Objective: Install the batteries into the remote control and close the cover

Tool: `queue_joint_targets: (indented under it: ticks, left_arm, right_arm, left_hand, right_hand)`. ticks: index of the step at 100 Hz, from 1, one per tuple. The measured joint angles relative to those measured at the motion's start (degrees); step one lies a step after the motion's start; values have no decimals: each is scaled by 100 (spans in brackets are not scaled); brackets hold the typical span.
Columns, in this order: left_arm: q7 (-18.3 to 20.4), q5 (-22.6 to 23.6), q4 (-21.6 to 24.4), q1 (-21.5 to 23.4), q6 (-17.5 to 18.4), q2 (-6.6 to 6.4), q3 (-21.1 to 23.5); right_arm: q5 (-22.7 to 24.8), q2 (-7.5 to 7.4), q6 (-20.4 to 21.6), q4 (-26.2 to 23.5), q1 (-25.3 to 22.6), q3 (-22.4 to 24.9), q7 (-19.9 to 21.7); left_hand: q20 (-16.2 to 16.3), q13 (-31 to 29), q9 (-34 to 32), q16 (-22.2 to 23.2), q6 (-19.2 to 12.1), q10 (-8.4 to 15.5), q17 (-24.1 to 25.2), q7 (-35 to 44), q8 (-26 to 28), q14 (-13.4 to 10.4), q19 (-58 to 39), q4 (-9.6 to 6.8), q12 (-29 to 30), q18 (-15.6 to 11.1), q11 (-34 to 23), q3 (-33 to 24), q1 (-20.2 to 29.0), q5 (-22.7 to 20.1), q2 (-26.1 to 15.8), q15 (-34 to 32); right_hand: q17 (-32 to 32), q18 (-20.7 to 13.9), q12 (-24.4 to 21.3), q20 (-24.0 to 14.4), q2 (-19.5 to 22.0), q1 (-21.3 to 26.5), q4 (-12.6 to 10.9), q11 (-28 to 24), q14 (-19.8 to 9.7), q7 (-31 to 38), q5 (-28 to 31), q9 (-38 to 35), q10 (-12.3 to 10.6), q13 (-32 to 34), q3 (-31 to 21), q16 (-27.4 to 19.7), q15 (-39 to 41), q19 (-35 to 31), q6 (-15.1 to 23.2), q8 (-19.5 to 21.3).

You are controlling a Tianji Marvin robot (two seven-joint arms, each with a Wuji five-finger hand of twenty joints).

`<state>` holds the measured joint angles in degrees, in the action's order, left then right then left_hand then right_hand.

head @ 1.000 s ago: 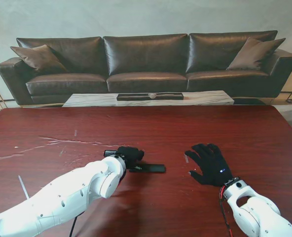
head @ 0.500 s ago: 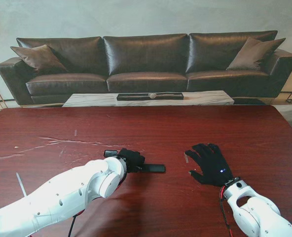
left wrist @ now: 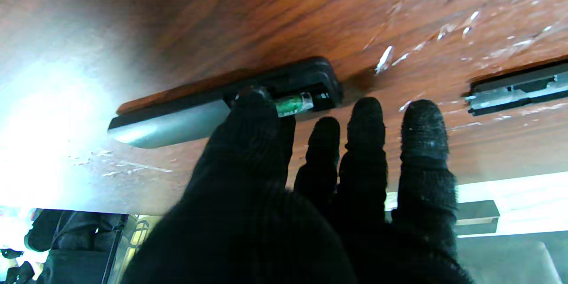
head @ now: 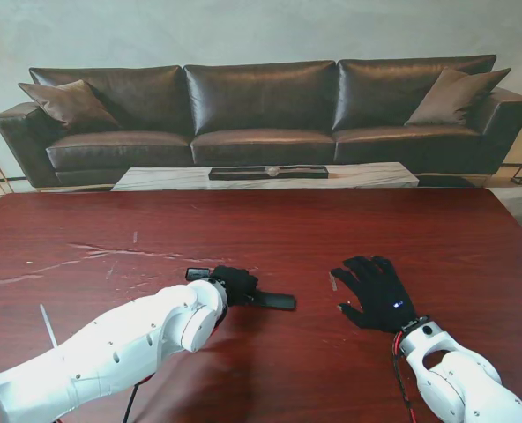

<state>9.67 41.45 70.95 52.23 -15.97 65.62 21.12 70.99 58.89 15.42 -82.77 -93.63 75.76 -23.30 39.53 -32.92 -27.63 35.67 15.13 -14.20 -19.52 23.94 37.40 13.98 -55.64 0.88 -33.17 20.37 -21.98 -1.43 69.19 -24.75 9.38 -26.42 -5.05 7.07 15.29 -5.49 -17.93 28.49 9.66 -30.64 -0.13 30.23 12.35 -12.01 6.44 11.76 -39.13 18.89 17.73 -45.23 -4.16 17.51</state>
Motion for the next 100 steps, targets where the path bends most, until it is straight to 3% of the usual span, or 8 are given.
queue_joint_targets:
  ticks: [22, 46, 67, 81, 100]
  left_arm:
    - [-106, -8, -7, 69, -20, 23, 112]
    - [-90, -22, 14, 102, -60, 20, 138]
    - [69, -21, 113, 118, -55, -22, 183]
    - [96, 73, 213, 192, -25, -67, 311]
    - [61, 120, 248, 266, -1, -96, 387]
  right_arm:
    - [21, 0, -6, 0, 1, 0, 3]
    - [52, -11, -18, -9, 15, -43, 93]
    - [74, -58, -69, -94, 159, -326, 642]
    - [112, -103, -73, -299, 376, -563, 1645]
    - [-239, -148, -51, -11, 1152, -1336, 1690]
  left_hand:
    - [-142, -322, -325, 22, -59, -101, -358, 500, 8, -57, -164, 0, -232, -55, -276, -414, 129, -148, 58, -234]
    - [-245, -378, -381, 92, -62, -101, -393, 695, -81, -139, -238, 0, -493, -58, -303, -414, 129, -205, 58, -379]
    - [-256, -376, -381, 102, -58, -101, -367, 706, -181, -139, -299, 0, -165, -58, -291, -412, 130, -200, 58, -449]
    - [-297, -370, -377, 102, -68, -101, -353, 706, -230, -140, -299, 0, -99, -58, -244, -288, 130, -254, 58, -449]
    - [-298, -369, -369, 102, -68, -101, -294, 687, -230, -139, -299, 0, -91, -58, -232, -192, 130, -258, 58, -449]
  right_hand:
    - [0, 0, 0, 0, 1, 0, -1, -1, 0, 0, 0, 0, 0, 0, 1, 0, 0, 2, 0, 0]
    - [0, 0, 0, 0, 1, 0, -1, -1, 0, 0, -1, 0, 0, 0, 47, 0, 0, 8, 0, 0]
    - [0, 0, 0, 0, -17, 0, -50, -18, 0, 0, -1, 0, 0, 0, 48, 0, -1, 9, 0, 0]
    - [0, 0, 0, 0, -80, -17, -50, -60, 0, 0, -1, 0, 0, 0, 55, 0, -1, 8, 0, 0]
    - [0, -12, 0, 0, -177, -91, -50, -61, -2, 0, -1, -3, 0, 114, 53, 0, -15, 8, 0, 0]
